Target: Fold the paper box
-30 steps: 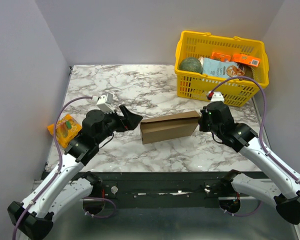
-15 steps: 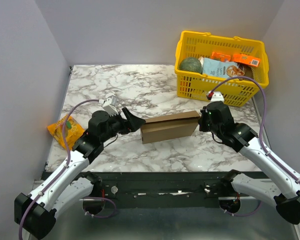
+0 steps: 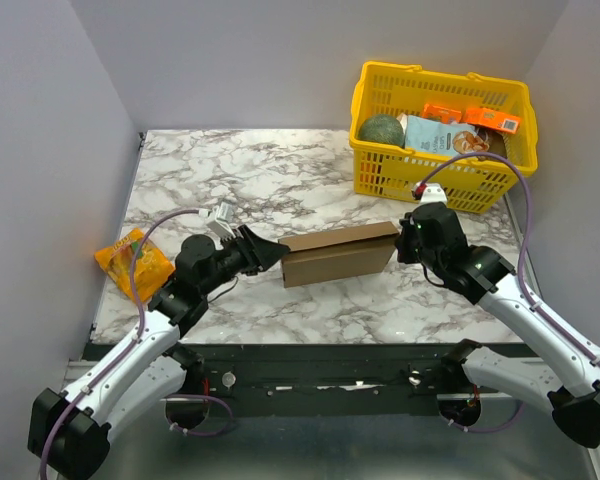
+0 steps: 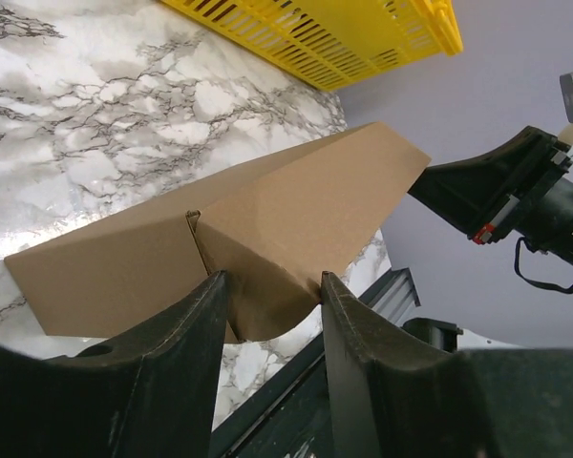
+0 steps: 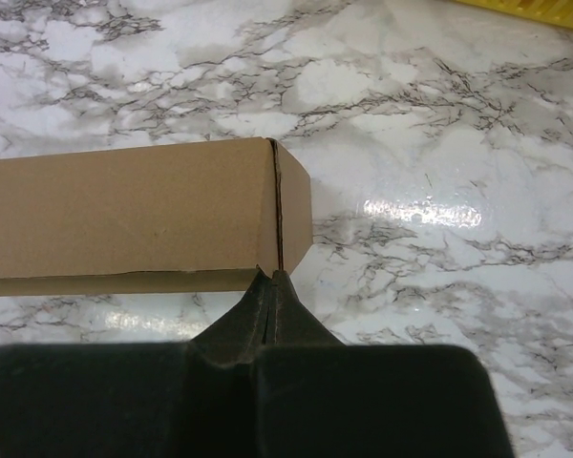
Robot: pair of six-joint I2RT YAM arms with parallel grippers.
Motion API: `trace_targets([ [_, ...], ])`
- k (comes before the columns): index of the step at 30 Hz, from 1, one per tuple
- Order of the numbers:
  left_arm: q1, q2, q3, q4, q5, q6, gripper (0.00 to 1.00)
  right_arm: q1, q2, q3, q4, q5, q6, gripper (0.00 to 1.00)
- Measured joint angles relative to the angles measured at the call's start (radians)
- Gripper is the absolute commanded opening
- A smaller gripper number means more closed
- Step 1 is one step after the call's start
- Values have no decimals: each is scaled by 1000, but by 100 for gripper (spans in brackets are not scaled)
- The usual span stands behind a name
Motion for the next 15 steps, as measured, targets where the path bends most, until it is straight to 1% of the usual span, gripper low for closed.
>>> trace_targets([
  [5,0,-19,-32,35,-5,-5,44,1,5,5,0,0,0,1],
  [8,0,-22,-32,29,-14,3,45,2,6,8,0,-2,0,1],
  [9,0,-24,-31,19,-22,11,53,2,6,8,0,-4,0,1],
  [10,0,-27,-27,9,-29,20,57,2,7,8,0,-6,0,1],
  [15,0,-31,27,-96,-83,85,62,7,11,10,0,-14,3,1],
])
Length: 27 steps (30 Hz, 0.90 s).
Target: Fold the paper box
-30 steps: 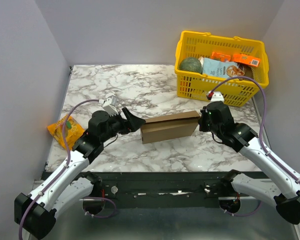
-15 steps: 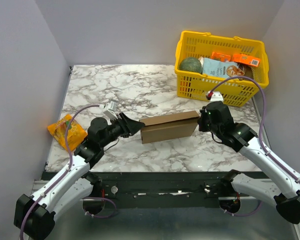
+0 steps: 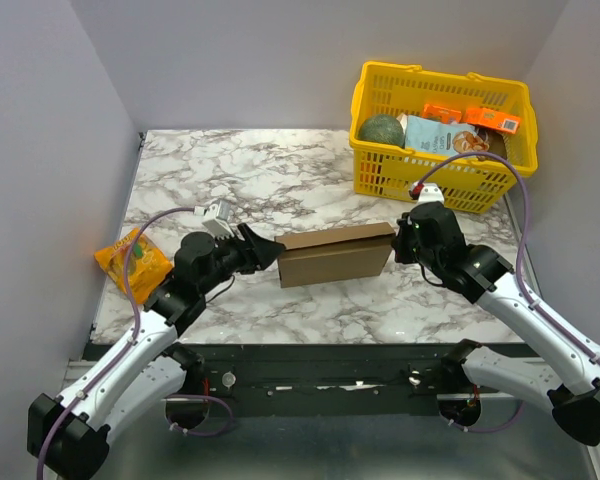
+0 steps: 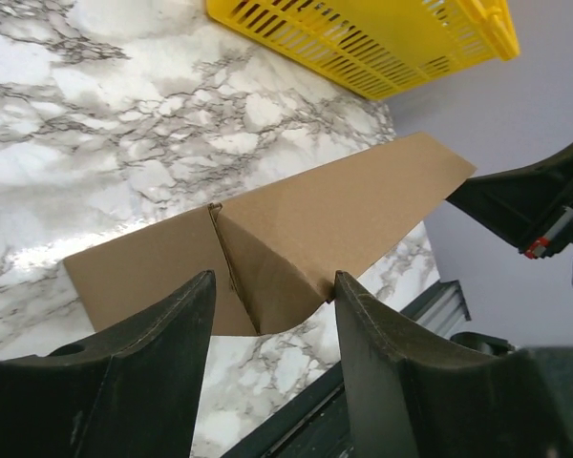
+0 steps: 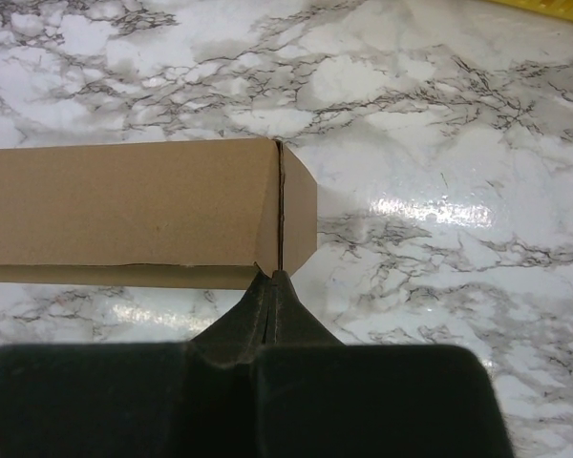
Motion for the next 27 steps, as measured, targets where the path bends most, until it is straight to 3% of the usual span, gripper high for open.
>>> trace_targets([
  [9,-2,35,72,-89,-40,83,61,1,0,0,0,-8,4,1],
  [21,-2,11,-47,44,-25,27,55,1,0,0,0,-8,4,1],
  [25,-2,1,-80,97,-23,5,49,1,0,0,1,-10,4,12],
  [27,-2,1,-92,121,-21,-2,47,1,-2,0,0,-15,4,23],
])
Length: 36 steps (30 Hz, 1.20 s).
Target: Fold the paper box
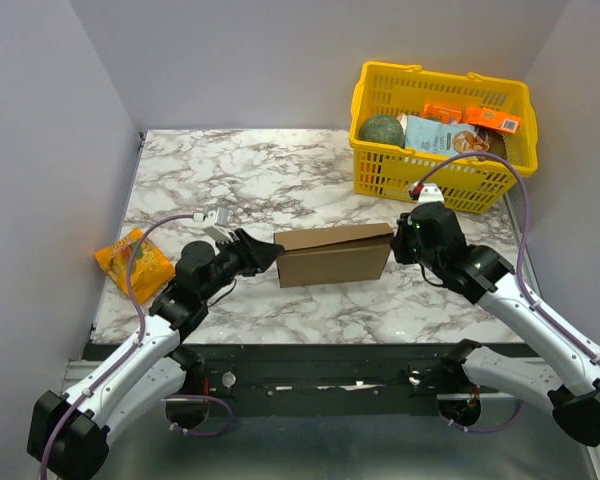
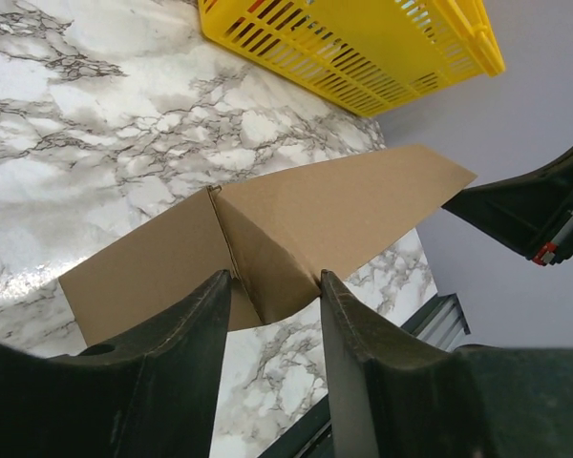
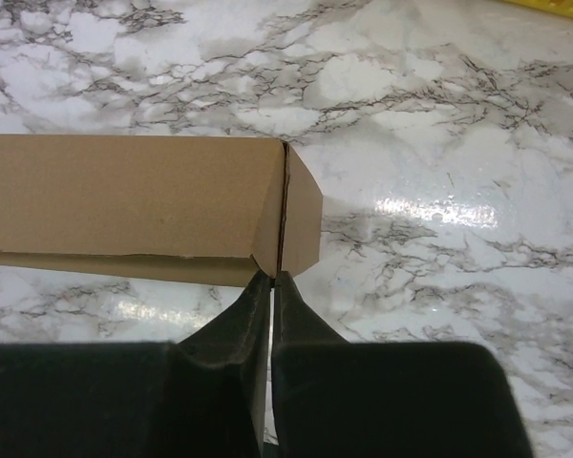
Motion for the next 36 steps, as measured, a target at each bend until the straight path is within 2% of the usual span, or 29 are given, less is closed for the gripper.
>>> trace_targets([
  [5,0,2,-22,47,0,-2,43,0,-31,1,-11,-18,-10,50],
  [8,0,14,-25,69,0,-2,41,0,-54,15,-30,-41,-17,60],
  [15,2,35,-25,96,0,3,40,0,-107,58,-68,-101,-7,68],
  [16,2,35,-25,96,0,4,40,0,-108,77,-70,-109,-4,67],
  [17,2,35,-25,96,0,6,39,0,-106,92,-70,-113,-1,60],
  [19,2,35,-25,96,0,7,39,-5,-96,130,-70,-114,2,52],
  [24,2,35,-25,96,0,11,38,-80,-55,165,-40,-160,10,46],
  [29,2,36,-25,98,0,18,38,-158,-22,117,11,-216,21,35],
  [36,2,42,-23,99,0,29,38,-167,-48,8,35,-223,37,22],
])
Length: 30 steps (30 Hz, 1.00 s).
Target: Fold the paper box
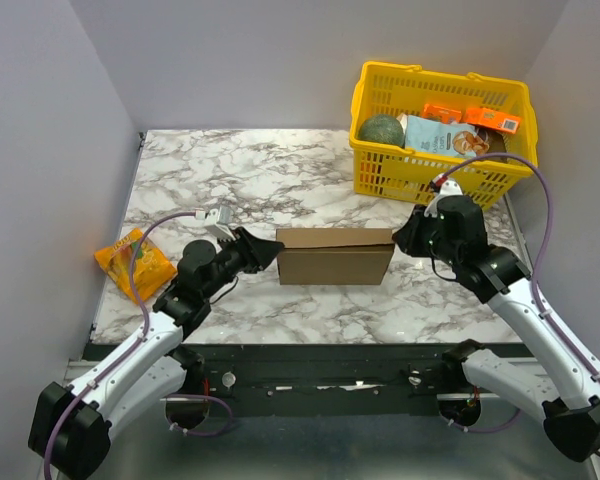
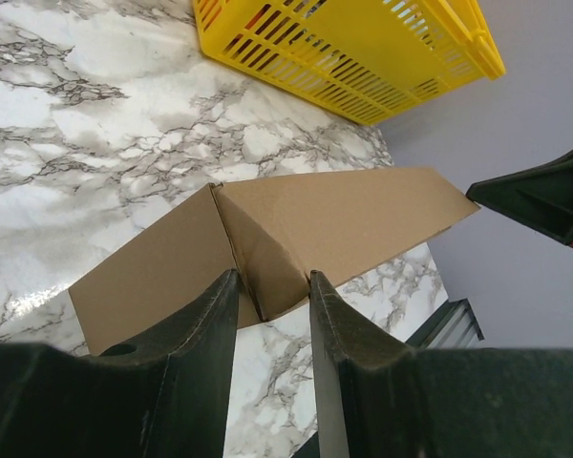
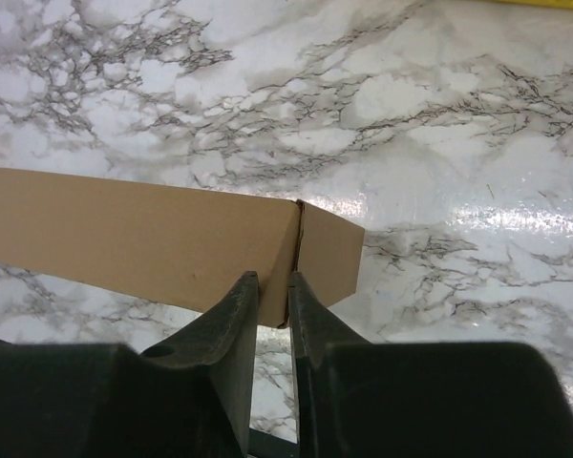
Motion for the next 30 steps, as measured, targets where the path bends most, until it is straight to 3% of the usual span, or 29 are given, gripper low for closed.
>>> trace_targets([
  [6,1,24,13,5,-1,14,37,0,-27,-55,47,-3,4,20],
  [16,1,29,8,21,-2,24,26,0,-9,-108,107,5,11,18],
  [30,3,40,-60,162,-6,29,11,0,2,-154,168,29,63,13],
])
